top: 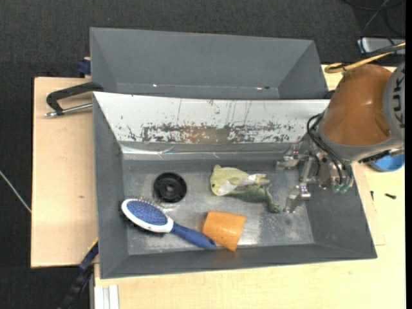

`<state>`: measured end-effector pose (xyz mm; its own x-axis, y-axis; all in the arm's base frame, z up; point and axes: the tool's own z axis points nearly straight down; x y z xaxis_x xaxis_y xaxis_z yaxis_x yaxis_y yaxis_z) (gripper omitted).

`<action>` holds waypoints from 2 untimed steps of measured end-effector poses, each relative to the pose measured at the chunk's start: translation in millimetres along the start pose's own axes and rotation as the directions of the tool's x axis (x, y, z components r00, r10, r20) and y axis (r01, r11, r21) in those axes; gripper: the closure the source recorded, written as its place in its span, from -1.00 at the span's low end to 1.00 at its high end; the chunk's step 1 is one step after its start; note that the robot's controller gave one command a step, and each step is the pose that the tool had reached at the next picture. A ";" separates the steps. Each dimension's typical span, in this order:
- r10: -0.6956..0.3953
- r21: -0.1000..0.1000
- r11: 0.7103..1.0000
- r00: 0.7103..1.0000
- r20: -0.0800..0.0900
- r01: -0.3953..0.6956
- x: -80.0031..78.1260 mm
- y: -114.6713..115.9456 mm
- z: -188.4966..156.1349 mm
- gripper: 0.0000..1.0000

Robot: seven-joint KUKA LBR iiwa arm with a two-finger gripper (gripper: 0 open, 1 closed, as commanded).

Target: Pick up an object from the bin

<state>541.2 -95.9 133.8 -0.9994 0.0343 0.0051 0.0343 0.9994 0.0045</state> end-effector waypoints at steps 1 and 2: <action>0.026 0.002 1.000 1.000 0.009 -0.026 -25.1 46.4 62.4 -1.00; 0.028 0.003 1.000 0.999 0.016 -0.028 -26.9 43.8 57.9 1.00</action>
Offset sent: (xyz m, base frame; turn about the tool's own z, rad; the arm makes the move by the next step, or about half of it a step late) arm 0.0243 0.0423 -0.0614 0.0286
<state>569.3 -52.7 75.9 -0.9980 0.0624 -0.0113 0.0624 0.9981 0.0010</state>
